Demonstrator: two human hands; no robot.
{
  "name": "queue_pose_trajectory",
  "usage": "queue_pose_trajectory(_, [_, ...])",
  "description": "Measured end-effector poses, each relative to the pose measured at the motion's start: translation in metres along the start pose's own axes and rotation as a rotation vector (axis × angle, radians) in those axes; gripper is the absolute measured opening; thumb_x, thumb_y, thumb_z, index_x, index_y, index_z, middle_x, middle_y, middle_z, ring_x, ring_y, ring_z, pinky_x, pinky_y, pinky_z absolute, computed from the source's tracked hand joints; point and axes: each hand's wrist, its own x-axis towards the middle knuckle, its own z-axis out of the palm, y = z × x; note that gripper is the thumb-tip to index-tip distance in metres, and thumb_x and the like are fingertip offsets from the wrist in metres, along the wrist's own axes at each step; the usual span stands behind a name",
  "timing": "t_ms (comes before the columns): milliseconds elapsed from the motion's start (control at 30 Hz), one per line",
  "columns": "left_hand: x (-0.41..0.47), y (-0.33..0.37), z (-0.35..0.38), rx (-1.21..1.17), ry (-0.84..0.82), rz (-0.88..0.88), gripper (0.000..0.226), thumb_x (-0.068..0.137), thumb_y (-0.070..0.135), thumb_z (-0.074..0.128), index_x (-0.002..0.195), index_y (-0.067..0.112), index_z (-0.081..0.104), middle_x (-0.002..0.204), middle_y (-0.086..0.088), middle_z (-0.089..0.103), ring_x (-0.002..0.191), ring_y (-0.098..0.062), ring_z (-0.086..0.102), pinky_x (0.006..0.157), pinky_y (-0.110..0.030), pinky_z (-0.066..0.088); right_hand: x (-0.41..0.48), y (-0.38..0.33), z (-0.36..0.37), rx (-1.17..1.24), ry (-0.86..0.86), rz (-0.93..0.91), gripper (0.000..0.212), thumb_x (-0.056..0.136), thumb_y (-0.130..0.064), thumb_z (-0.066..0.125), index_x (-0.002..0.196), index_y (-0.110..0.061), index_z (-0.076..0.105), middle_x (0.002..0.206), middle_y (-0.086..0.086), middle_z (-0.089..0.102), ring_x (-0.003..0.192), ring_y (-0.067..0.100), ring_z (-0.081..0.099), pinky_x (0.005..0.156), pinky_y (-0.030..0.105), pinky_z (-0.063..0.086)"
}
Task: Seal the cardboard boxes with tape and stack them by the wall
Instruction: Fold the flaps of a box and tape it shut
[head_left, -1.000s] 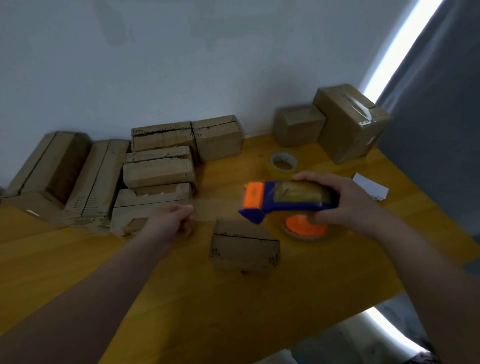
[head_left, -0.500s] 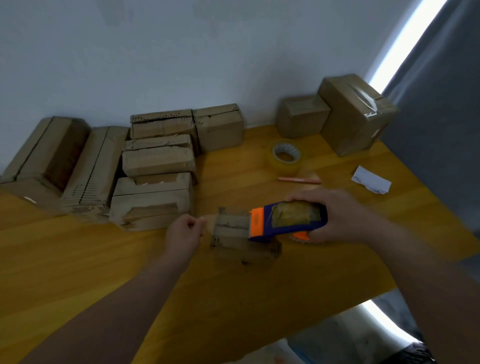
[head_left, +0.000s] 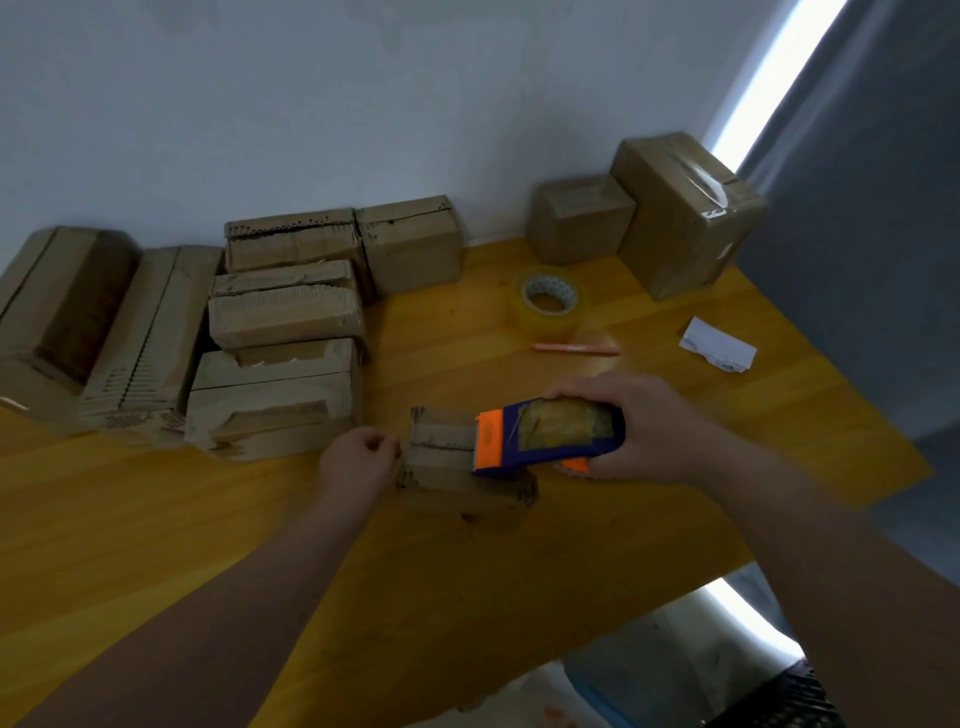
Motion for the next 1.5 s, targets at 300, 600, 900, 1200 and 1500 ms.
queue_pose_trajectory(300, [-0.023, 0.005, 0.01, -0.271, -0.415, -0.086, 0.055, 0.094, 0.025, 0.055, 0.145, 0.017, 0.035, 0.142, -0.009, 0.042, 0.117, -0.023, 0.046, 0.099, -0.04, 0.039, -0.001, 0.007, 0.005, 0.01, 0.037, -0.001, 0.069, 0.069, -0.032, 0.086, 0.13, -0.032, 0.054, 0.114, -0.018, 0.054, 0.096, -0.007, 0.051, 0.075, 0.005, 0.041])
queue_pose_trajectory(600, [-0.008, 0.029, 0.007, 0.848, -0.315, 0.648, 0.118, 0.073, 0.072, 0.056, 0.15, 0.021, -0.018, 0.155, 0.005, -0.026, 0.144, -0.016, -0.021, 0.116, -0.049, -0.009, -0.005, 0.011, 0.007, 0.048, 0.06, -0.011, 0.067, 0.068, -0.03, 0.087, 0.128, -0.033, 0.056, 0.113, -0.018, 0.056, 0.098, -0.007, 0.053, 0.076, 0.007, 0.044])
queue_pose_trajectory(900, [0.002, 0.03, 0.022, 0.989, -0.316, 0.841, 0.142, 0.041, 0.099, -0.014, 0.152, 0.013, 0.01, 0.157, -0.007, 0.017, 0.147, -0.02, 0.005, 0.113, -0.043, -0.015, -0.008, 0.017, 0.007, 0.102, 0.042, -0.024, 0.069, 0.068, -0.031, 0.085, 0.13, -0.03, 0.056, 0.111, -0.024, 0.053, 0.1, -0.008, 0.054, 0.078, 0.008, 0.045])
queue_pose_trajectory(1200, [0.001, 0.03, 0.022, 1.035, -0.257, 0.851, 0.134, 0.048, 0.095, -0.02, 0.151, 0.015, 0.013, 0.153, -0.005, 0.023, 0.144, -0.019, 0.016, 0.114, -0.041, -0.013, -0.026, 0.033, -0.009, 0.138, -0.077, 0.031, 0.067, 0.072, -0.029, 0.085, 0.124, -0.046, 0.047, 0.11, -0.028, 0.049, 0.108, -0.017, 0.048, 0.078, 0.005, 0.046])
queue_pose_trajectory(1500, [-0.002, 0.033, 0.022, 1.085, -0.277, 0.836, 0.134, 0.046, 0.092, -0.025, 0.152, 0.011, -0.009, 0.161, -0.009, -0.007, 0.145, -0.02, -0.018, 0.113, -0.046, -0.018, -0.037, 0.067, 0.013, 0.081, -0.069, 0.108, 0.076, 0.071, -0.046, 0.082, 0.127, -0.062, 0.033, 0.122, -0.016, 0.049, 0.109, 0.004, 0.051, 0.085, 0.022, 0.05])
